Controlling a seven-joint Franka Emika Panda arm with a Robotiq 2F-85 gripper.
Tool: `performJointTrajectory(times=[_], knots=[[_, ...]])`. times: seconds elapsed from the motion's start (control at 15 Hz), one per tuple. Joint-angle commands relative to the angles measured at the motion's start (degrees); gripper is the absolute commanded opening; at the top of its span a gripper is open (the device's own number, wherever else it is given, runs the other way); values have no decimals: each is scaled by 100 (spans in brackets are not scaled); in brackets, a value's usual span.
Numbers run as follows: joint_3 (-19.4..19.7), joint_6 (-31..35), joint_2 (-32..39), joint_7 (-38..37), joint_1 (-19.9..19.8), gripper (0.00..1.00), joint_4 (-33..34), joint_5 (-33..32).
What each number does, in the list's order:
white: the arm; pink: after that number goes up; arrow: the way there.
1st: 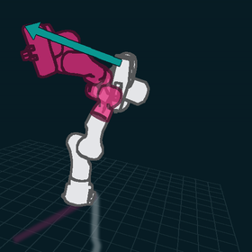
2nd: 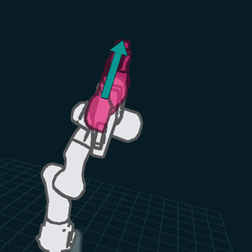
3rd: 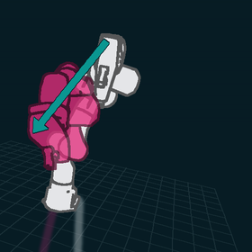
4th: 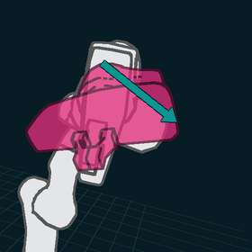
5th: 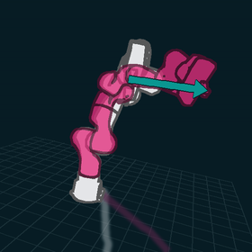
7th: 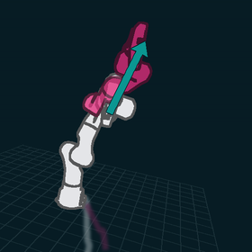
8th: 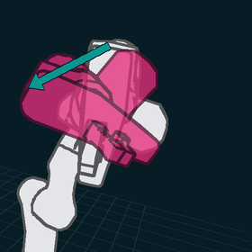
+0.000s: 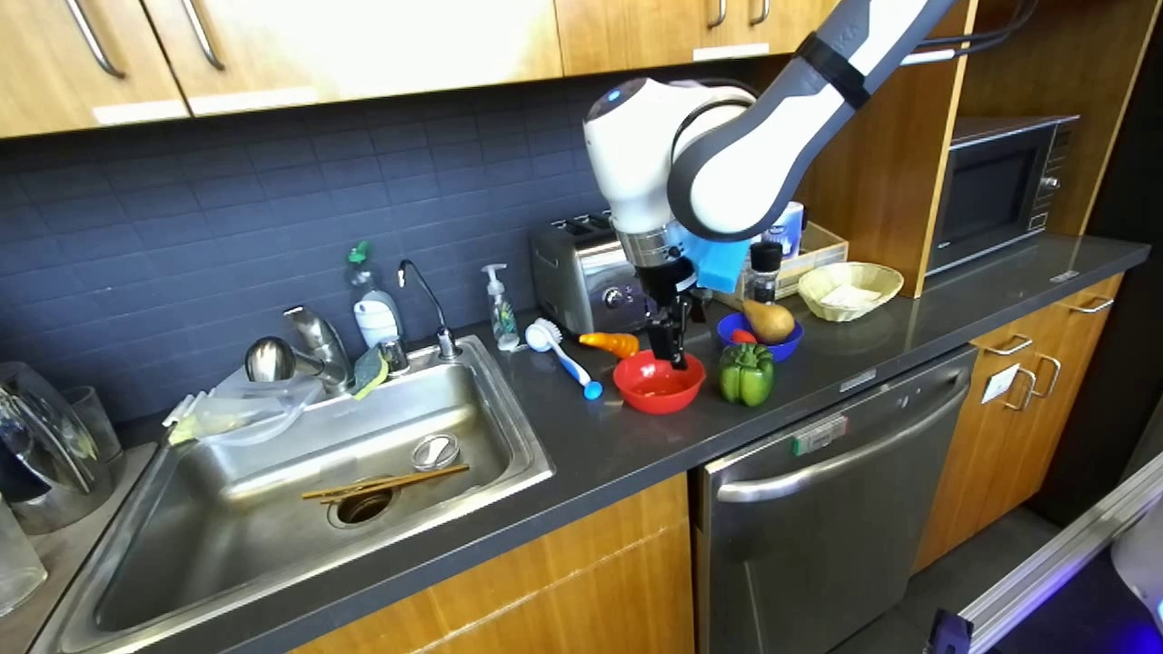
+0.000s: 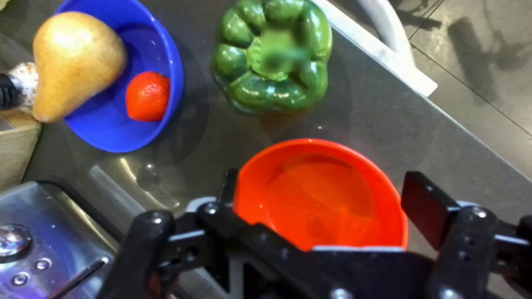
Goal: Pick up the green pepper toy and put it on the kitchen counter
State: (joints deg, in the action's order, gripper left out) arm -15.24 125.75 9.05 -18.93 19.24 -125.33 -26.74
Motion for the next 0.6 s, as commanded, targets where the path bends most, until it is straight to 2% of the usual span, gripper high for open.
performJointTrajectory(times=[0.0,0.53], knots=[[9,-227,488,105,172,100,573,-207],[106,-601,1110,445,467,100,1413,-521]])
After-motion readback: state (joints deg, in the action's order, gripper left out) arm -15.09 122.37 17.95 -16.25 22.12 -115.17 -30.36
